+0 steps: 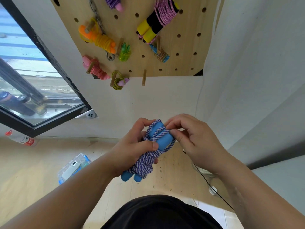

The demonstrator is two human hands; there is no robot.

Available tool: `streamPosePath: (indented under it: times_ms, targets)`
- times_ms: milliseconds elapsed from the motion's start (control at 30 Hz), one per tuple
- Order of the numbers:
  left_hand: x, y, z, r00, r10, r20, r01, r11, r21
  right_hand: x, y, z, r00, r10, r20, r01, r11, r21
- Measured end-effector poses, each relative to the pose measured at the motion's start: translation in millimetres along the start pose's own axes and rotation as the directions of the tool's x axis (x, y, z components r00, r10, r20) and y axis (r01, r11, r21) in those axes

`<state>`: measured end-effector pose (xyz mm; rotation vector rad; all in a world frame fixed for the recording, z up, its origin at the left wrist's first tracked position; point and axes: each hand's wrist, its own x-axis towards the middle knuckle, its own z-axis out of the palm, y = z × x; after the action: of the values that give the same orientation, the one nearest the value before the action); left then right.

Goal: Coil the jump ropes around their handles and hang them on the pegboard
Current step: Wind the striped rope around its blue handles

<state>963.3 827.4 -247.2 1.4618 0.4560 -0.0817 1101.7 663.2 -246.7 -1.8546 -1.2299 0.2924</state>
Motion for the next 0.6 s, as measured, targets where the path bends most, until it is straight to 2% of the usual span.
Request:
streamPosePath:
  times_ms: [167, 267, 333, 433, 600]
  targets:
    - [-5, -2, 0, 0.996, 0.078, 0.050, -0.087, 0.972, 0.218, 3, 4, -2, 0.990, 0.128, 0.063, -0.138, 0.971, 0.197]
    - [-6, 1, 3, 0.988, 0.147, 0.042, -0.153, 0.931, 0.331, 3, 6, 4, 0.970, 0.241, 0.033, -0.232, 0.875, 0.424]
    - [-7, 4, 3, 0.983, 0.182, 0.022, -0.176, 0.899, 0.401, 3, 5, 7, 0.943, 0.331, 0.017, -0.292, 0.805, 0.516]
    - [-9, 5, 7, 0.975, 0.221, 0.011, -0.200, 0.854, 0.481, 4, 2, 9, 0.901, 0.433, 0.028, -0.377, 0.750, 0.544]
    - [-8, 4, 9, 0.962, 0.271, -0.030, -0.206, 0.794, 0.573, -1, -12, 22, 0.877, 0.479, -0.021, -0.391, 0.739, 0.549]
